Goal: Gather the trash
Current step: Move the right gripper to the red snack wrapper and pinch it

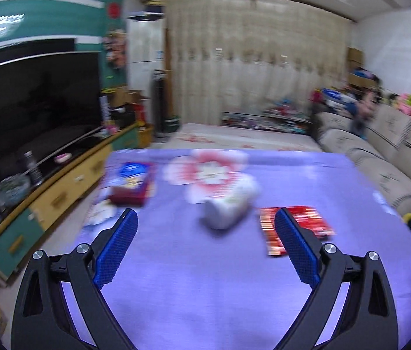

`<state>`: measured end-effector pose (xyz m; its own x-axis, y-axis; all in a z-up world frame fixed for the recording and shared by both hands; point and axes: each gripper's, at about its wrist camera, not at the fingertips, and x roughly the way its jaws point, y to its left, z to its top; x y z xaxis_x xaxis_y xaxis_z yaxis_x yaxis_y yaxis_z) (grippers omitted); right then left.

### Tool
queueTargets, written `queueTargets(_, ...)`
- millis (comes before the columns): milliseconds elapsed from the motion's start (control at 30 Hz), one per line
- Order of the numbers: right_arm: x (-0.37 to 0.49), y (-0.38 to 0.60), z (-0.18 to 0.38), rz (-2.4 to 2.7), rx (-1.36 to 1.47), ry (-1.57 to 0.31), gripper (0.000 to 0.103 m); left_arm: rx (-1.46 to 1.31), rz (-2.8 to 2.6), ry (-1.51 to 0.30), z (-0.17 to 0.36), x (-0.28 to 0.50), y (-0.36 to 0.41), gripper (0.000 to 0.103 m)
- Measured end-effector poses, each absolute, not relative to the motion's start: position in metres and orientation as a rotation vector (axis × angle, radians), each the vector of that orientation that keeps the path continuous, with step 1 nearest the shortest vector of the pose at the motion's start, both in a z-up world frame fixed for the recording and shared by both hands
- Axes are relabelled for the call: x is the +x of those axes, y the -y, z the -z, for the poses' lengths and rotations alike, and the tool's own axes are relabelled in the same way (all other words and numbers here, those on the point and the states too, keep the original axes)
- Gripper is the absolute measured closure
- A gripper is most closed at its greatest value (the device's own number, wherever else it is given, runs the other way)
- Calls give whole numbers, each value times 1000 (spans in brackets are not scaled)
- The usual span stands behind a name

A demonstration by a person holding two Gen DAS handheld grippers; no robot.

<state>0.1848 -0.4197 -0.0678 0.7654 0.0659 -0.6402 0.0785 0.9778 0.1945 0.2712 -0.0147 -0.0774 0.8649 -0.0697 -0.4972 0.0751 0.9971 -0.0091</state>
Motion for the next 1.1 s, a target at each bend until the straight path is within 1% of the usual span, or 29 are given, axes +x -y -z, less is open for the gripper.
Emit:
queueTargets(167,242,338,71,-167,143,-749,9,-77,28,-527,87,280,-26,9)
queueTargets(267,276,294,75,-243,131,-776,9,-70,-8,-511,85,276,-28,8)
queueTargets(300,288,281,77,-261,134,-786,8,-75,-23,-500,84,274,-30,5)
queueTargets(500,344,232,105,-252,122,-887,7,-130,-23,-519,88,274,-37,5)
queueTargets(700,365,214,131,-220,125,-974,7,-159,-29,-516,92,275,-41,5)
queueTargets(733,366,211,133,-218,118,-983,6,-161,-31,-517,92,274,-41,5)
queueTargets(967,367,181,143,-173,-24,-964,6,-162,-29,-520,93,273,-39,5)
queueTargets(1000,367,178,144,-168,-51,-960,7,-161,-30,-521,93,272,-39,5)
queueTargets(1067,366,176,144,-165,-77,-954,13,-158,-28,-525,94,272,-38,5)
queueTargets(1100,366,174,144,-164,-79,-950,19,-154,-28,-526,94,272,-37,5)
